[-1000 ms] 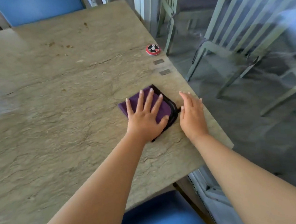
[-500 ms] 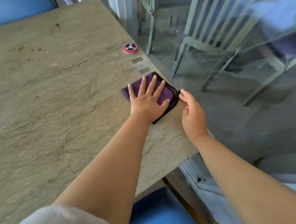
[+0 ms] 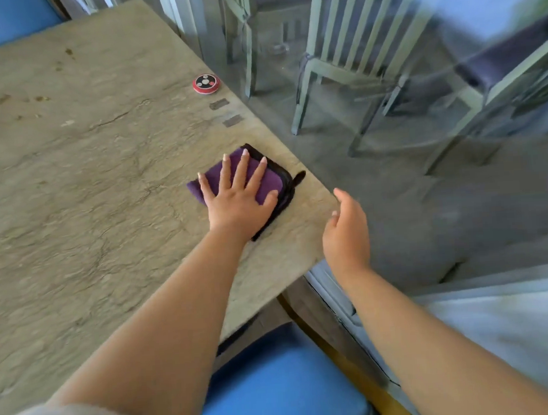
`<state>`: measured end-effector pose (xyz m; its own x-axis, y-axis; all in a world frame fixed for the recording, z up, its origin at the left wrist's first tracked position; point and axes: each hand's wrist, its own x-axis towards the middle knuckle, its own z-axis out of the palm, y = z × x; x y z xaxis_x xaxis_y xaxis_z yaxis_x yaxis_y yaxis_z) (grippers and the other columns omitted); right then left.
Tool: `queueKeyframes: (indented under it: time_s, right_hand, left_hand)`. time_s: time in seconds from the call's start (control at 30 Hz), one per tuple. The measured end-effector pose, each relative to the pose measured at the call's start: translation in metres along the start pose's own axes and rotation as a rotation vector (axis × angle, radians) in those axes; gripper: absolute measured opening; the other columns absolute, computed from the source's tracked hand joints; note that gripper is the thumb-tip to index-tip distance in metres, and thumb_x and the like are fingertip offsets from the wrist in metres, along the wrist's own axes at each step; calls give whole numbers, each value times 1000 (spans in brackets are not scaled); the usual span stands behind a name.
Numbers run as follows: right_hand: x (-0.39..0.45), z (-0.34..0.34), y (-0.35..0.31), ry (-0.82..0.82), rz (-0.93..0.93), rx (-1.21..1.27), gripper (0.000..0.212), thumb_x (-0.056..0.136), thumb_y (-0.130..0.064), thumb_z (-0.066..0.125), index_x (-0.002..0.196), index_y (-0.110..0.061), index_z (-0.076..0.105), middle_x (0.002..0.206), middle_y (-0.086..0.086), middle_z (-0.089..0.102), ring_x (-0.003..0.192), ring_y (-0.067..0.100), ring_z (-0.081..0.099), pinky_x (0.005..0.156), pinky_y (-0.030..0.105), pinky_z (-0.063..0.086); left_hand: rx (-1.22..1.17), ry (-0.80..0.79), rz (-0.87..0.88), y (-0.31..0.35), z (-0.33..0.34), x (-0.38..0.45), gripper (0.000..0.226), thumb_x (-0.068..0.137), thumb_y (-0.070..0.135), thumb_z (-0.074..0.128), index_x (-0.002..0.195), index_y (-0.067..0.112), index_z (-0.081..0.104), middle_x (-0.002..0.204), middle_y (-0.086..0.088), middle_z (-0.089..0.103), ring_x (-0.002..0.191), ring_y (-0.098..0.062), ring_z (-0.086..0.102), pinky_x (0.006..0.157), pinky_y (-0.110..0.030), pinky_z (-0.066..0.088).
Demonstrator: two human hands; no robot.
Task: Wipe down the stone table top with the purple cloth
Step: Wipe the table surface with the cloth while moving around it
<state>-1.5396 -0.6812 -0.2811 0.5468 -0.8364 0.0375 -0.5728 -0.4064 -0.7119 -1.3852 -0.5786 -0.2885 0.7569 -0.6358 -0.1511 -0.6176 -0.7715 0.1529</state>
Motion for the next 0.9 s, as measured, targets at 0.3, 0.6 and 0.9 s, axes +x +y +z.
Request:
queueKeyframes:
  time_s: [0.3,0.6,0.9]
  right_hand:
    - [-12,-27,10,-71,71,111,37,101,-20,36,134,-10,50,139,7,50,132,19,42,106,25,29]
    - [-38,-1,1,-363,-361,-356,50,99,-14,38,148,-18,30,160,2,16,148,26,2,119,51,9]
    - [-25,9,-43,-533,-437,-660,57,98,-26,39,149,-9,20,159,12,8,147,29,0,119,45,14]
  left_hand:
    - [74,48,435,59,21,-56,59,93,65,18,149,48,7,162,14,2,150,-20,-5,113,-64,-7]
    - [120,-28,453,-65,9,-149,61,93,67,21,149,50,2,161,16,-2,149,-15,-7,116,-61,1]
    - [62,35,41,-54,14,-168,62,93,66,15,149,47,-3,161,11,-11,149,-21,-14,113,-65,-9]
